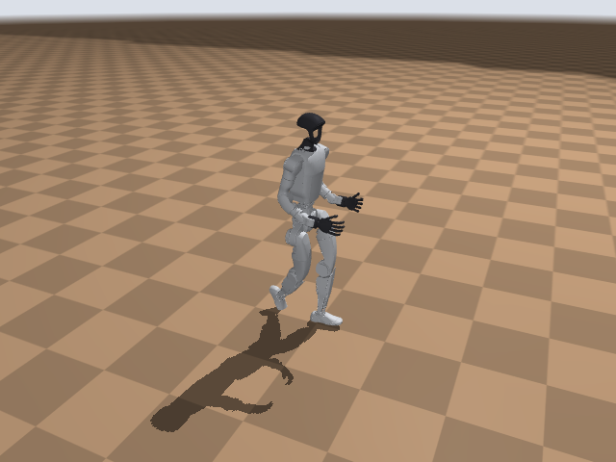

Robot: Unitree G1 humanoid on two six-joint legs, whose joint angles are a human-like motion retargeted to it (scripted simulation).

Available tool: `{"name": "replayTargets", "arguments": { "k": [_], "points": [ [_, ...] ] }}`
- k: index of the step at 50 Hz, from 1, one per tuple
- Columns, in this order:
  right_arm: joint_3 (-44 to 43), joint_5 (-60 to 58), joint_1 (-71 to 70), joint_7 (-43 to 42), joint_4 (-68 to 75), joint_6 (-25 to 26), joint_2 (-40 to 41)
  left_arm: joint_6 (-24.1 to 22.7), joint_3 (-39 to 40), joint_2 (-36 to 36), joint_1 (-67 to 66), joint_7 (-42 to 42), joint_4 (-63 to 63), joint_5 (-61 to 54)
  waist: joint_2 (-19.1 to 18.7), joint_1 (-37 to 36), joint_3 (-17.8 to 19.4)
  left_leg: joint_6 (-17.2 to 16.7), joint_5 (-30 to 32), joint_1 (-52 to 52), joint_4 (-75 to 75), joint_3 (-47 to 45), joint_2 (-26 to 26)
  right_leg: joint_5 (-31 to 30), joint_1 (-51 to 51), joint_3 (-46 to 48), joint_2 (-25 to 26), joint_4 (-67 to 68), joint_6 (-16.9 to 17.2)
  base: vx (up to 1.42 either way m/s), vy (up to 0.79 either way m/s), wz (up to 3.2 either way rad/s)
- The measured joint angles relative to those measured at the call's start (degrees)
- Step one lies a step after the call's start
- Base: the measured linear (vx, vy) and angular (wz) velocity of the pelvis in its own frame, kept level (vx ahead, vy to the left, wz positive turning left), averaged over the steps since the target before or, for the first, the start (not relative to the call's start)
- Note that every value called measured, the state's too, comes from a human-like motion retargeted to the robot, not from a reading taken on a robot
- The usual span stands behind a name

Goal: Walk run

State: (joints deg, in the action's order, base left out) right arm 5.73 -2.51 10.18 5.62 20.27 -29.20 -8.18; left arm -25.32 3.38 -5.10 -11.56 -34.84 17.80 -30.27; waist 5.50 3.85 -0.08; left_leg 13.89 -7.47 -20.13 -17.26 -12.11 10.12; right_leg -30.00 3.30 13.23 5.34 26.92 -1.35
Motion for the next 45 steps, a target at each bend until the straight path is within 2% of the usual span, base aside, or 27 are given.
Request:
{"name": "replayTargets", "arguments": {
  "k": [1,2,3,5,8,10,14,17,18,20,22,23,24,25,27,29,30,33,35,37,38,40,42,43,44,45],
  "points": [
    [0.2,-0.2,3.2,0.5,1.6,-0.4,-0.8,0.3,0.1,-0.1,1.5,0.5,0.8,-0.9,1.0,1.5,1.3,-0.9,-2.1,0.0,-3.9,6.7,4.2,0.0,-3.6,-2.1,-0.3,11.7,1.8,1.64,-0.14,1.1],
    [0.4,-0.4,6.6,1.1,3.0,-1.0,-1.8,0.6,0.1,-0.1,3.1,0.9,1.6,-1.8,1.3,2.2,2.0,-1.5,-4.2,0.5,-6.8,9.8,5.6,0.0,-7.0,-3.4,-0.3,20.6,2.8,1.51,-0.25,0.24],
    [0.5,-0.7,10.0,1.9,4.2,-1.7,-2.8,1.0,0.0,-0.1,4.6,1.1,2.5,-2.7,0.1,1.2,1.6,-1.5,-6.2,2.0,-7.9,5.9,1.8,0.0,-9.7,-3.2,0.0,24.1,2.2,1.25,-0.26,-0.28],
    [0.3,-2.1,16.8,4.0,5.2,-2.1,-5.0,0.9,-0.3,0.4,7.3,1.3,3.8,-4.0,-3.4,0.0,0.3,-2.5,-8.2,4.9,-6.7,3.2,-5.2,4.3,-15.9,-2.3,2.8,25.2,-0.3,1.22,-0.31,-0.39],
    [-3.0,-2.3,26.5,6.7,5.4,-2.6,-7.0,0.4,-1.0,0.4,8.9,1.8,4.4,-5.3,-4.7,1.5,0.3,-4.0,-6.9,10.0,-3.6,5.3,-5.3,14.4,-26.0,-4.1,2.4,26.0,-1.9,1.39,-0.33,0.43],
    [-5.2,1.4,31.2,7.3,5.3,-3.4,-7.6,-0.3,-2.3,0.6,8.7,2.0,3.6,-5.8,-6.6,4.7,0.9,-6.3,-2.0,13.9,-0.2,7.4,-6.2,20.2,-31.1,-4.1,0.6,20.3,-0.6,1.16,-0.23,1.22],
    [-8.4,13.0,35.3,7.5,3.8,-5.1,-7.6,-0.4,-3.1,1.6,6.3,1.0,2.1,-6.1,-8.1,12.6,0.8,-12.2,13.3,21.4,4.9,12.5,-4.8,26.1,-34.7,-0.9,-7.1,-3.8,4.0,1.44,-0.37,1.28],
    [-10.4,15.9,34.3,6.2,1.7,-4.9,-5.6,0.5,-3.5,2.9,4.3,-0.3,2.2,-6.3,-8.3,16.4,0.8,-18.7,26.1,27.2,5.3,17.0,-4.2,31.7,-33.8,-10.0,-6.3,-17.3,7.9,1.36,-0.4,0.65],
    [-10.7,14.9,32.8,5.4,0.9,-4.4,-4.7,0.8,-3.3,3.7,3.9,-0.8,2.1,-6.6,-7.9,15.9,0.5,-21.3,30.2,28.9,4.5,17.1,-3.7,30.4,-33.2,-9.2,-7.5,-18.2,6.6,1.41,-0.45,-0.25],
    [-11.3,10.7,28.5,3.1,-0.4,-2.9,-1.9,1.6,-3.0,5.5,2.7,-2.1,1.4,-7.4,-6.3,16.4,0.2,-26.5,37.5,29.9,-2.9,16.9,-2.0,24.3,-31.5,-4.9,-8.2,-15.4,0.5,1.55,-0.53,-0.4],
    [-9.2,7.9,23.8,-0.4,-0.6,-2.0,1.1,2.4,-1.1,7.4,-0.6,-4.5,0.4,-6.9,-8.7,14.6,0.0,-27.7,37.5,23.0,-24.5,11.8,-6.3,32.8,-29.6,-8.2,-0.6,-8.0,-5.5,1.82,-0.68,-0.9],
    [-9.1,8.7,20.2,-2.2,0.0,-2.1,2.9,2.7,-0.7,7.5,-1.5,-5.8,0.6,-6.0,-10.3,13.1,0.2,-26.8,37.5,19.6,-32.5,11.5,-8.4,36.0,-29.1,-12.1,3.5,-4.8,-5.9,1.62,-0.47,-0.5],
    [-10.3,11.0,15.2,-2.0,1.0,-2.3,4.3,2.9,-0.3,6.6,-1.3,-6.3,1.6,-5.0,-9.6,12.1,-0.4,-26.7,36.3,16.0,-36.3,12.6,-6.3,37.2,-28.1,-13.3,2.2,-4.2,-5.4,1.33,-0.26,-0.08],
    [-12.2,14.0,9.6,-0.9,2.2,-2.6,5.5,3.1,0.1,5.3,-0.3,-6.4,2.8,-3.9,-7.7,11.4,-1.4,-27.1,34.6,12.1,-38.1,14.2,-2.1,37.5,-27.0,-13.2,-1.9,-4.8,-4.5,1.24,-0.15,-0.27],
    [-6.2,21.4,3.0,-1.1,2.3,-3.1,6.6,2.5,0.5,3.5,-1.2,-4.3,4.4,-3.4,-6.1,10.8,-3.2,-22.7,27.0,7.6,-37.7,9.5,-1.6,38.3,-22.8,-13.6,-3.0,-6.5,-5.5,1.41,-0.14,-0.6],
    [-1.6,27.6,-1.6,-2.0,0.3,-4.2,7.6,1.7,0.5,2.4,-2.3,-3.6,4.7,-3.5,-5.7,9.8,-3.5,-17.1,18.5,2.4,-35.0,4.1,-4.6,37.3,-18.2,-15.4,-1.8,-9.7,-6.2,1.42,-0.12,-0.42],
    [-0.6,30.2,-3.5,-2.0,-1.1,-4.6,7.7,1.5,0.6,2.0,-2.6,-3.8,4.7,-3.5,-5.4,8.8,-3.4,-15.2,15.4,-0.1,-32.2,2.0,-5.7,35.6,-15.9,-14.5,-1.8,-11.9,-6.6,1.28,-0.15,-0.62],
    [1.9,33.4,-6.4,1.8,-6.3,-3.9,5.4,2.1,0.8,2.2,-2.7,-5.0,4.5,-2.9,-3.1,2.9,-2.8,-11.9,10.0,-5.2,-16.1,-3.7,-6.9,25.4,-9.1,-6.8,-3.1,-17.6,-6.7,1.29,-0.22,-0.9],
    [2.8,31.1,-6.0,5.9,-9.9,-2.3,3.4,2.3,0.5,2.8,-2.5,-5.3,4.2,-2.2,-3.1,0.5,-1.8,-9.7,7.9,-5.0,-1.7,-2.0,-4.7,19.1,-4.0,-7.2,-0.3,-20.0,-7.0,1.29,-0.2,-0.4],
    [2.1,25.9,-4.2,10.0,-12.9,0.5,1.4,2.1,-0.1,2.9,-1.5,-4.7,3.7,-1.7,-2.3,-1.7,-0.3,-9.4,6.6,-3.4,7.8,1.8,-2.6,13.3,1.3,-3.8,-0.7,-20.7,-6.9,1.48,-0.15,-0.14],
    [1.5,22.9,-3.1,11.5,-13.8,1.6,0.6,1.9,-0.5,3.0,-0.8,-4.1,3.3,-1.5,-2.1,-1.7,0.2,-8.2,7.8,-2.7,9.7,2.2,-2.4,10.6,3.1,-2.5,-0.3,-19.9,-7.2,1.38,-0.17,0.1],
    [1.1,17.4,-0.6,13.6,-14.2,2.9,-0.5,1.4,-1.0,3.1,-0.2,-3.2,1.8,-1.0,-1.2,-2.5,0.2,0.2,9.1,-2.1,7.9,-0.5,-2.2,3.8,4.6,-2.4,-0.6,-14.9,-6.4,1.32,-0.21,0.09],
    [0.5,11.7,4.5,14.6,-12.5,3.6,0.1,1.2,-1.6,3.1,-0.7,-2.3,0.3,-0.9,0.3,0.4,0.1,0.7,-0.8,-1.1,-2.9,2.0,-0.4,0.0,0.4,-2.6,-0.3,2.4,-4.9,1.94,-0.16,0.92],
    [-0.1,9.7,7.1,15.1,-10.6,4.0,-0.1,1.1,-1.7,2.8,-0.2,-1.9,0.3,-1.8,1.4,2.8,0.1,-0.6,-3.1,-1.4,-6.7,10.6,4.8,0.0,-2.7,-0.1,-3.1,13.7,-5.1,1.74,-0.07,1.06],
    [0.2,9.0,9.4,15.6,-8.7,4.9,-0.4,1.4,-0.7,2.6,1.0,-1.8,0.5,-3.0,0.9,4.8,-0.2,-0.9,-5.4,-0.5,-9.0,9.5,3.4,0.0,-5.7,1.6,-4.4,20.3,-5.4,1.37,-0.07,0.64],
    [1.0,8.9,11.3,16.0,-6.8,6.0,-0.8,1.8,0.9,2.5,2.4,-1.8,0.8,-4.4,-0.5,6.6,-0.7,-0.7,-7.6,1.0,-10.5,3.6,-1.4,0.0,-8.5,2.8,-5.0,24.6,-5.9,1.21,-0.17,-0.14]
  ]
}}
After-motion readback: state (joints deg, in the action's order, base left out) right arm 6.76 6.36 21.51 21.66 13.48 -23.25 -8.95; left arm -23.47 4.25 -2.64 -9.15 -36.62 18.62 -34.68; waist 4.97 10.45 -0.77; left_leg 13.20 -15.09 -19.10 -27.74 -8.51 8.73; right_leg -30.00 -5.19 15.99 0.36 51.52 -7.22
